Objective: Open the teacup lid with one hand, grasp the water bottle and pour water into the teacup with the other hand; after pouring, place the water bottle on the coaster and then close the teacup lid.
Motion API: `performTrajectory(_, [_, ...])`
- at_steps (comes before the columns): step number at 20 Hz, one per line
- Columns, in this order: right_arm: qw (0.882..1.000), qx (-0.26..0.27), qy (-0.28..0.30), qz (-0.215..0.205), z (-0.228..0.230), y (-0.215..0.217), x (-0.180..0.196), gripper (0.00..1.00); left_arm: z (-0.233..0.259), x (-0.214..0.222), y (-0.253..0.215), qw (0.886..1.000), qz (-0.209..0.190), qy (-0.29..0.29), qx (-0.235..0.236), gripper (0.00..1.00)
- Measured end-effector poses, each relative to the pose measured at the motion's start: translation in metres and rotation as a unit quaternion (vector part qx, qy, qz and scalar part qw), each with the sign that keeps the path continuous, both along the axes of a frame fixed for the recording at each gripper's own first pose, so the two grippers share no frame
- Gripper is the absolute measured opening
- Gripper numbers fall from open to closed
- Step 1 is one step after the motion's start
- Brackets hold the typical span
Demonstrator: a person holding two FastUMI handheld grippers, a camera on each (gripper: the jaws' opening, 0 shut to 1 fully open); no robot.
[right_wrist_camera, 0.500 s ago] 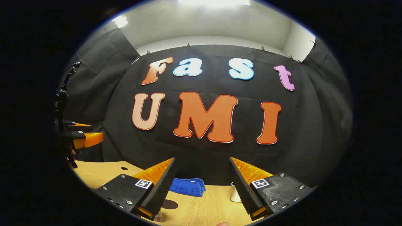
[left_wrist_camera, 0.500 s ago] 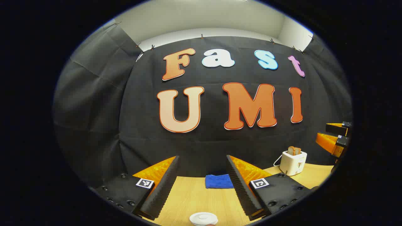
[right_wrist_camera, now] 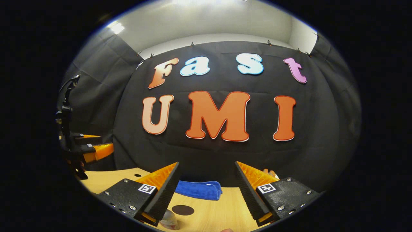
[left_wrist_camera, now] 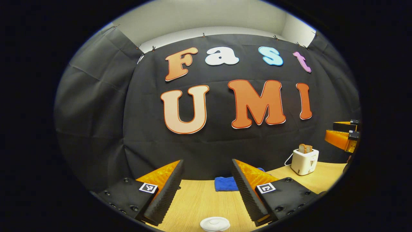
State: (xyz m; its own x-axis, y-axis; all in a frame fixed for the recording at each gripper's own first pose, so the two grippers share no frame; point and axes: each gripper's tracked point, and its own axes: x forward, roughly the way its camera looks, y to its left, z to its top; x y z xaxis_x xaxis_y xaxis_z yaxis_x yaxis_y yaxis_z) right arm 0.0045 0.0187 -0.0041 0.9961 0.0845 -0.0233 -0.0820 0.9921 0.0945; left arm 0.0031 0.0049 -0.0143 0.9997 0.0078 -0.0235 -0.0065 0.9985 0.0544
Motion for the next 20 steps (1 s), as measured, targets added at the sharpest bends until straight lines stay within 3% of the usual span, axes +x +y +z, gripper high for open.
performTrajectory(12, [1.000, -0.014, 0.002, 0.009, -0.009, 0.002, -0.009, 0.98, -0.030, -0.006, -0.003, 0.999, 0.003, 0.030, 0.022, 1.00])
performTrajectory(17, [0.998, -0.001, 0.026, 0.056, -0.042, 0.025, -0.022, 0.99, -0.074, -0.014, -0.009, 0.997, -0.008, 0.068, 0.022, 0.94])
performTrajectory(18, [0.997, 0.001, 0.034, 0.065, -0.049, 0.031, -0.024, 0.99, -0.086, -0.017, -0.009, 0.997, -0.010, 0.079, 0.021, 1.00])
performTrajectory(19, [0.996, 0.003, 0.042, 0.072, -0.056, 0.036, -0.027, 0.99, -0.095, -0.018, -0.010, 0.996, -0.012, 0.090, 0.020, 0.94])
performTrajectory(20, [0.996, 0.003, 0.049, 0.079, -0.062, 0.040, -0.029, 0.99, -0.106, -0.020, -0.010, 0.995, -0.014, 0.099, 0.019, 0.94])
